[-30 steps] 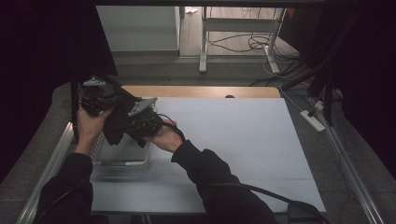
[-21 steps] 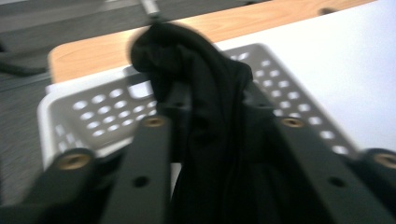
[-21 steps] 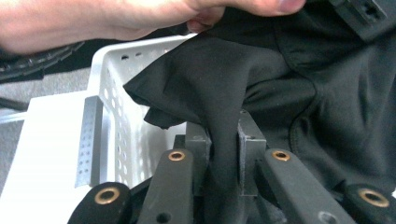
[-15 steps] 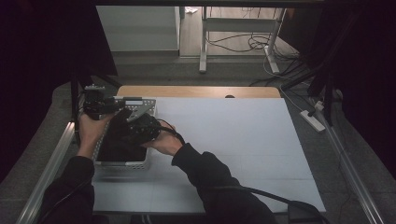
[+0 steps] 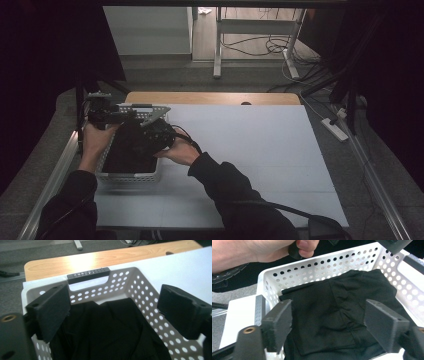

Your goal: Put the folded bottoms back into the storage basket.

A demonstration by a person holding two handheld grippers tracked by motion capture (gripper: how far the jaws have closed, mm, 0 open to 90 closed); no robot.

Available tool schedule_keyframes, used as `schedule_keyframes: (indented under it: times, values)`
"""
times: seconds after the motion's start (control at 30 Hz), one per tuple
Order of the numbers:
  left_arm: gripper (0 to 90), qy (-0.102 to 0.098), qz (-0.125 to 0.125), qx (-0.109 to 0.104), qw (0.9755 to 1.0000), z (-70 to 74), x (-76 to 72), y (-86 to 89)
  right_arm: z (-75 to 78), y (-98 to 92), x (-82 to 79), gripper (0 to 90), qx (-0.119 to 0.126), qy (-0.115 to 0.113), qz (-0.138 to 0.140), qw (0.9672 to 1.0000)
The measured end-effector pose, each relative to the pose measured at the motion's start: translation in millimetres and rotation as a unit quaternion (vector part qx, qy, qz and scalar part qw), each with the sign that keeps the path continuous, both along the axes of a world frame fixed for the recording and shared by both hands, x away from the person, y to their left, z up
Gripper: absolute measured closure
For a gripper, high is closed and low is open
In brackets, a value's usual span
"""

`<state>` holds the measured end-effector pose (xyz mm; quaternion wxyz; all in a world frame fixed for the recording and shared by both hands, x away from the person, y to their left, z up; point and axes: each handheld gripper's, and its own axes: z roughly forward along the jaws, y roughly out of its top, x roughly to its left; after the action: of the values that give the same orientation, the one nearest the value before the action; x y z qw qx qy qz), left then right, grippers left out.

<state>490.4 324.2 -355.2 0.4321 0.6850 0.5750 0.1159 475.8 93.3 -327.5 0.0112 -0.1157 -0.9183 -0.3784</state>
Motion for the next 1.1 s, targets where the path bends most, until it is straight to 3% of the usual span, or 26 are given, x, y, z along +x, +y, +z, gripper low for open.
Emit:
schedule_keyframes:
  times: [0.17, 0.37, 0.73, 1.0, 1.1]
  values:
    - [4.9, -0.005, -0.016, 0.018, 0.9997, 2.2, -6.6, -5.9, 0.3, -4.8, 0.6, 17.4, 0.0, 0.008, -0.003, 1.0]
    - [3.2, -0.014, -0.008, 0.018, 0.9997, 3.8, -13.8, -10.0, 1.3, -10.8, 2.7, 11.5, -0.007, 0.016, -0.004, 0.9998]
    - [0.0, -0.028, -0.02, -0.006, 0.9994, 7.0, -26.1, -15.7, 3.8, -26.2, 3.5, 8.0, -0.009, 0.016, 0.0, 0.9998]
    - [0.0, -0.03, -0.036, 0.003, 0.9989, 9.4, -35.4, -21.0, 5.2, -37.3, 6.6, 4.7, -0.014, 0.024, -0.009, 0.9996]
    - [0.0, -0.03, -0.038, 0.0, 0.9988, 9.2, -39.6, -21.2, 5.3, -43.3, 6.9, 2.7, -0.019, 0.016, -0.012, 0.9996]
